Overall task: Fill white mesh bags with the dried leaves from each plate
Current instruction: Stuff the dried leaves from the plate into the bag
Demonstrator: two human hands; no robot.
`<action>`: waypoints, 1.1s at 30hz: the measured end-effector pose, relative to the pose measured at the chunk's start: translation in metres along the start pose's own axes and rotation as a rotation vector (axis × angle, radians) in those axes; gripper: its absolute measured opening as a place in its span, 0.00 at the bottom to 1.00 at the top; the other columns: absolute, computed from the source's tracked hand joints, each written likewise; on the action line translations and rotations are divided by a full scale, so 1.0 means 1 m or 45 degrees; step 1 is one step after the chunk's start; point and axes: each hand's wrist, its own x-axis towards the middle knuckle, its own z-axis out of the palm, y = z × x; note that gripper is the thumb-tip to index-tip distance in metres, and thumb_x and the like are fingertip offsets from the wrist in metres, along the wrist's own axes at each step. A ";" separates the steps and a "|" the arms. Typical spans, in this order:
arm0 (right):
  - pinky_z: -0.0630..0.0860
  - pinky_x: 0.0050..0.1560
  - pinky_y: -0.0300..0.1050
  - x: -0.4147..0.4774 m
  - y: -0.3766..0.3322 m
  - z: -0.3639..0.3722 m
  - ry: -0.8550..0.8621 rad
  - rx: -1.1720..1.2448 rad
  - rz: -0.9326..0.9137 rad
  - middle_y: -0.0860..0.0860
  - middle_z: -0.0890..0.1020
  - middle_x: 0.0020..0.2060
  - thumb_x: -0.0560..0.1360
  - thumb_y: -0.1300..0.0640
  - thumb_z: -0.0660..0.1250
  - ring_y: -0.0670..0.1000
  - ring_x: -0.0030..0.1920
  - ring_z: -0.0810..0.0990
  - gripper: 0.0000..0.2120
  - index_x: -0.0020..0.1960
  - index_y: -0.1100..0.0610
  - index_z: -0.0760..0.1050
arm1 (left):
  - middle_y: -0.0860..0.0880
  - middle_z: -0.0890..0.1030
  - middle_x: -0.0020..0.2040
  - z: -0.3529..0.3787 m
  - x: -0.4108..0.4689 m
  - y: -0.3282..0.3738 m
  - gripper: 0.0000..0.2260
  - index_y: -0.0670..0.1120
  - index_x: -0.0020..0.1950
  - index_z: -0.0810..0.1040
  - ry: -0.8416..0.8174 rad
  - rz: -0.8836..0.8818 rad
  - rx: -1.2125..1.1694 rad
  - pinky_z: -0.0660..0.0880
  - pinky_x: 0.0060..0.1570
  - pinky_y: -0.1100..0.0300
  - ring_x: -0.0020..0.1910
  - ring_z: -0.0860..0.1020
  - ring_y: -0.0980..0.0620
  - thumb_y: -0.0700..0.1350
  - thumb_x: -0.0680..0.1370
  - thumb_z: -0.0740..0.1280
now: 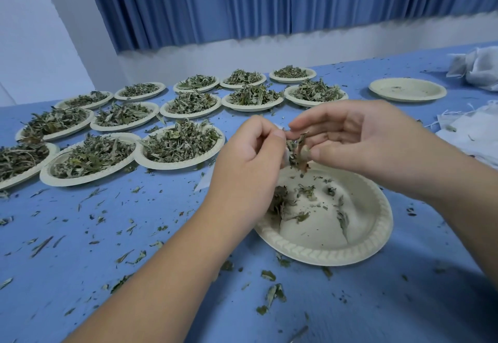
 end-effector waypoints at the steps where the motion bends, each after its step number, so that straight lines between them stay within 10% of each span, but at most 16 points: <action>1: 0.78 0.46 0.32 0.000 0.000 0.000 0.024 0.004 -0.018 0.50 0.85 0.46 0.71 0.74 0.68 0.45 0.43 0.84 0.15 0.50 0.57 0.80 | 0.53 0.75 0.30 -0.001 0.000 0.001 0.09 0.53 0.34 0.73 -0.003 -0.004 -0.014 0.63 0.30 0.60 0.26 0.67 0.56 0.51 0.74 0.61; 13: 0.77 0.36 0.46 0.004 0.008 0.011 0.306 -0.138 -0.079 0.52 0.84 0.32 0.68 0.62 0.75 0.54 0.31 0.79 0.05 0.40 0.53 0.84 | 0.56 0.76 0.28 0.002 -0.003 0.005 0.09 0.55 0.33 0.74 -0.066 0.012 -0.021 0.63 0.31 0.60 0.27 0.69 0.57 0.49 0.73 0.61; 17: 0.70 0.30 0.30 0.006 0.010 0.011 0.330 -0.191 -0.088 0.44 0.80 0.26 0.67 0.61 0.76 0.40 0.27 0.74 0.05 0.36 0.53 0.82 | 0.56 0.76 0.29 0.002 -0.005 0.006 0.09 0.55 0.33 0.74 -0.109 0.031 -0.023 0.64 0.29 0.63 0.28 0.68 0.56 0.49 0.73 0.61; 25: 0.67 0.31 0.28 0.007 0.014 0.015 0.420 -0.421 -0.142 0.40 0.79 0.27 0.66 0.59 0.73 0.40 0.27 0.72 0.08 0.32 0.48 0.79 | 0.57 0.73 0.27 0.004 -0.006 0.007 0.09 0.53 0.34 0.73 -0.161 0.048 -0.023 0.62 0.25 0.68 0.23 0.65 0.58 0.47 0.74 0.62; 29: 0.67 0.39 0.28 0.004 0.009 0.007 0.293 -0.463 -0.236 0.39 0.82 0.36 0.70 0.52 0.73 0.37 0.39 0.77 0.01 0.40 0.46 0.83 | 0.57 0.71 0.25 0.003 -0.004 0.009 0.14 0.49 0.34 0.72 -0.059 0.010 -0.140 0.62 0.23 0.71 0.22 0.65 0.60 0.40 0.80 0.62; 33: 0.67 0.50 0.28 0.000 0.007 -0.001 0.025 -0.641 -0.276 0.39 0.78 0.50 0.65 0.39 0.74 0.38 0.53 0.75 0.22 0.56 0.43 0.79 | 0.51 0.69 0.27 0.000 -0.003 0.013 0.14 0.46 0.34 0.71 0.022 -0.052 -0.315 0.62 0.22 0.69 0.21 0.63 0.58 0.37 0.80 0.60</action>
